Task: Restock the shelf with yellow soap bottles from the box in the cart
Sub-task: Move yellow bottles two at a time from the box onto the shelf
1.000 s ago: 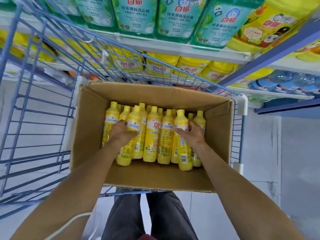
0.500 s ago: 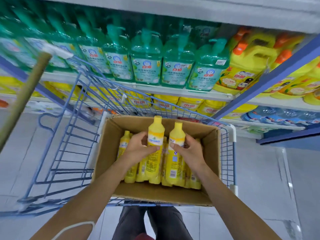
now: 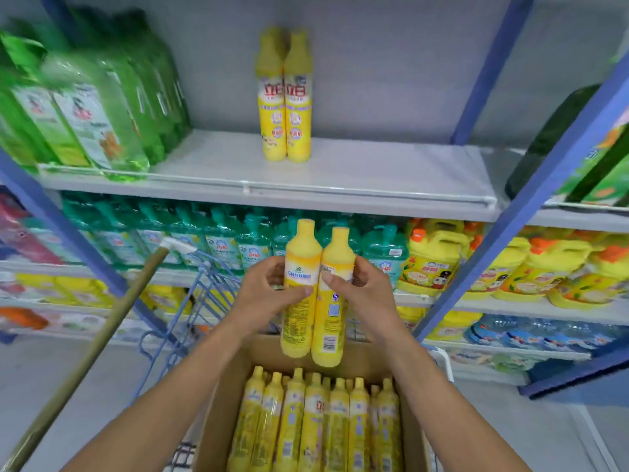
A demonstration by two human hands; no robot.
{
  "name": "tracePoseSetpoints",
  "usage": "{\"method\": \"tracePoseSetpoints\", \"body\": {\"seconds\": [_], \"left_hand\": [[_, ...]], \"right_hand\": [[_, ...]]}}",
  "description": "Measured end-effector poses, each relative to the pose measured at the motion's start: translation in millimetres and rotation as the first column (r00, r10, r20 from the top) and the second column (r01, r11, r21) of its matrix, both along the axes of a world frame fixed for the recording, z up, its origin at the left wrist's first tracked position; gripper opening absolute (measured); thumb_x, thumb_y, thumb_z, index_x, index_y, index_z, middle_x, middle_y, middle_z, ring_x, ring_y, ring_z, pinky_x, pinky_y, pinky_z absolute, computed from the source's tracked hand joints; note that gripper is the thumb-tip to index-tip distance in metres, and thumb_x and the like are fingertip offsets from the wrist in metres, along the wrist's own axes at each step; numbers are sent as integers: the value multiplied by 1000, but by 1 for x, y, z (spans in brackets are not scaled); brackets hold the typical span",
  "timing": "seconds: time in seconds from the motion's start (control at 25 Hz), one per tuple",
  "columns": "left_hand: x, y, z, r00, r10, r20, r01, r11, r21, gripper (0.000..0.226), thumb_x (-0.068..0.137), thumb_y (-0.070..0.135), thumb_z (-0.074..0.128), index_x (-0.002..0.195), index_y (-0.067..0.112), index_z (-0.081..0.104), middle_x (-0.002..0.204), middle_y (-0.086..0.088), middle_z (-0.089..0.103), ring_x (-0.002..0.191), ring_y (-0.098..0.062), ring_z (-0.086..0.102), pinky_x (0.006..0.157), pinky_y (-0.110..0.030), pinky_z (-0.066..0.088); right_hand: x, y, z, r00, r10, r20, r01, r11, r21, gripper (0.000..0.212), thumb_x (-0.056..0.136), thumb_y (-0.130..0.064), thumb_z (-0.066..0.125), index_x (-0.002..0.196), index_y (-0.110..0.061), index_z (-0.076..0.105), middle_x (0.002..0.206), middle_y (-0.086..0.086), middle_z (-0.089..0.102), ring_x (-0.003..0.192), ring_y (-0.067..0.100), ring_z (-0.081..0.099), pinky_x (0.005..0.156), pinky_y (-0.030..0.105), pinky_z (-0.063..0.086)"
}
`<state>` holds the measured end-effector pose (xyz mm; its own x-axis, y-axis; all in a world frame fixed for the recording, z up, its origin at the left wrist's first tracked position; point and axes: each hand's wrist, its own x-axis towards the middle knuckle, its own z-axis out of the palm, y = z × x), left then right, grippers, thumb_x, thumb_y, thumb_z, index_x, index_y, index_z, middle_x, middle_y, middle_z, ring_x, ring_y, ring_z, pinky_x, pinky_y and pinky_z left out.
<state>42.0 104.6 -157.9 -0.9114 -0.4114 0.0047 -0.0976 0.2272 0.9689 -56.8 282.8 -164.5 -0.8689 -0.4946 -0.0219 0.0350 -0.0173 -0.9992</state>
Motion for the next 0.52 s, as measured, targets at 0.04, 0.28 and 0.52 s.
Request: {"method": "tracePoseSetpoints", "body": {"seconds": [0.04, 0.28, 0.52], "left_hand": [[-6, -7, 13, 999, 16, -29, -16, 1000, -14, 44, 75, 22, 89, 114, 18, 69, 106, 4, 75, 97, -9, 70, 86, -30, 58], [-45, -52, 89, 976, 99, -194, -98, 995, 16, 49, 69, 15, 91, 113, 15, 69, 102, 2, 76, 95, -14, 71, 78, -25, 59], [-94, -112, 166, 939, 71, -336, -71, 997, 10, 51, 69, 14, 92, 114, 14, 68, 102, 0, 77, 94, -16, 73, 79, -28, 61]], "right_hand": [[-6, -8, 16, 999, 2, -33, -2, 1000, -14, 30, 85, -16, 81, 114, -20, 72, 108, 0, 78, 102, 20, 74, 90, 45, 60], [-42, -64, 103, 988, -10, -151, -9, 992, -127, 38, 83, -4, 81, 118, -13, 70, 107, 6, 78, 103, 27, 74, 90, 43, 60], [-84, -122, 180, 966, -45, -255, -12, 976, -217, 42, 85, -6, 79, 125, -9, 67, 112, 4, 77, 103, 20, 74, 82, 30, 60]]}}
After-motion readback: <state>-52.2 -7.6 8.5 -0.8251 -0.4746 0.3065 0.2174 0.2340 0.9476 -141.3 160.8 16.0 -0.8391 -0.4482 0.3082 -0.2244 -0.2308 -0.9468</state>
